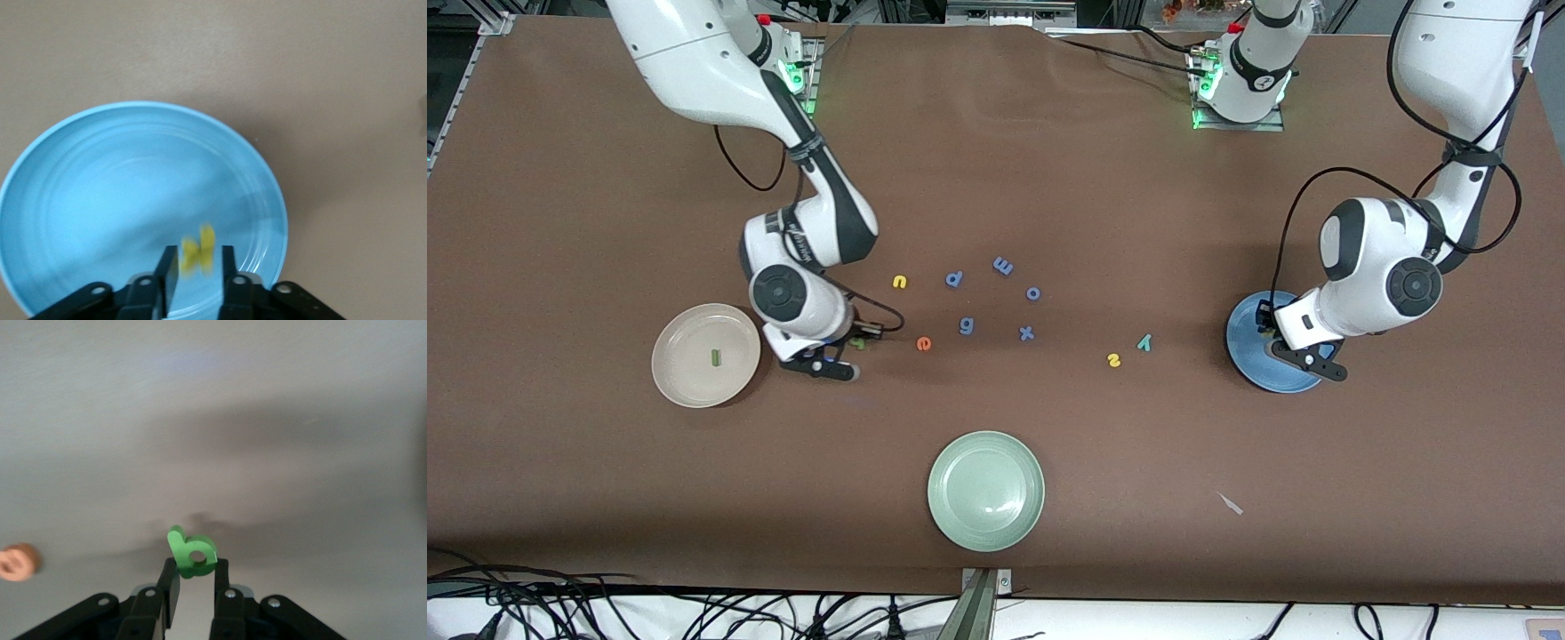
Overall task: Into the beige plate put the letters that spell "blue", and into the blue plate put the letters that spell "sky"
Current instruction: 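Carry the green b over the white plate with the right gripper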
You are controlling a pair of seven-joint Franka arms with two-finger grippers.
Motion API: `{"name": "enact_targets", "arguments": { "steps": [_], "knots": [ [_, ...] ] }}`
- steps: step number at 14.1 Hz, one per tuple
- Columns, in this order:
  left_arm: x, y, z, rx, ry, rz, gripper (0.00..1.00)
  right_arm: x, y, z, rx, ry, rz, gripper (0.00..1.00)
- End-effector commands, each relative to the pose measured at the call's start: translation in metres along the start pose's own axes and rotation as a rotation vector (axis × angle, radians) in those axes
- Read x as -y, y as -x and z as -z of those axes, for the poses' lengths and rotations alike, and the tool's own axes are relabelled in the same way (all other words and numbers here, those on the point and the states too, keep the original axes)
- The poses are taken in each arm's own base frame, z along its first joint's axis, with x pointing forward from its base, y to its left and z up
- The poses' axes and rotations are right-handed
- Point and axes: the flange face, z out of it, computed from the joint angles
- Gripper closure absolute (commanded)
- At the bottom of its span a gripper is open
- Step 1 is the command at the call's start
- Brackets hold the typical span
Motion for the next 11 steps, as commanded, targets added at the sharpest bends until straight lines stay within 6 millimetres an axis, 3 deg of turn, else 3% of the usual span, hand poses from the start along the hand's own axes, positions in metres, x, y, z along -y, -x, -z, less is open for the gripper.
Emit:
{"name": "enact_targets", "arguments": {
  "steps": [1,3,6,7,9,10,11],
  "knots": [
    [-0.010,-0.012,-0.002,-0.003,-0.009,-0.026,0.24,-0.064,-0.009,0.020,0.036,0.035,0.100,0.92],
    [-0.021,-0.021,0.004,-0.015,-0.015,-0.027,0.24,-0.115,-0.015,0.025,0.043,0.054,0.174,0.91],
    [-0.069,-0.042,-0.002,-0.056,0.016,0.042,0.25,-0.193,-0.013,0.027,0.063,0.063,0.269,0.91],
    [-0.087,-0.052,0.000,-0.098,0.015,0.032,0.25,-0.209,-0.012,0.024,0.070,0.066,0.282,0.91],
    [-0.134,-0.074,-0.016,-0.124,0.027,0.042,0.26,-0.229,-0.014,0.018,0.077,0.074,0.282,0.87],
    [-0.151,-0.083,-0.025,-0.122,0.029,0.071,0.26,-0.237,-0.016,0.016,0.081,0.073,0.267,0.58],
    [-0.170,-0.090,-0.034,-0.126,0.031,0.102,0.26,-0.235,-0.016,0.015,0.082,0.072,0.266,0.17]
  ]
}}
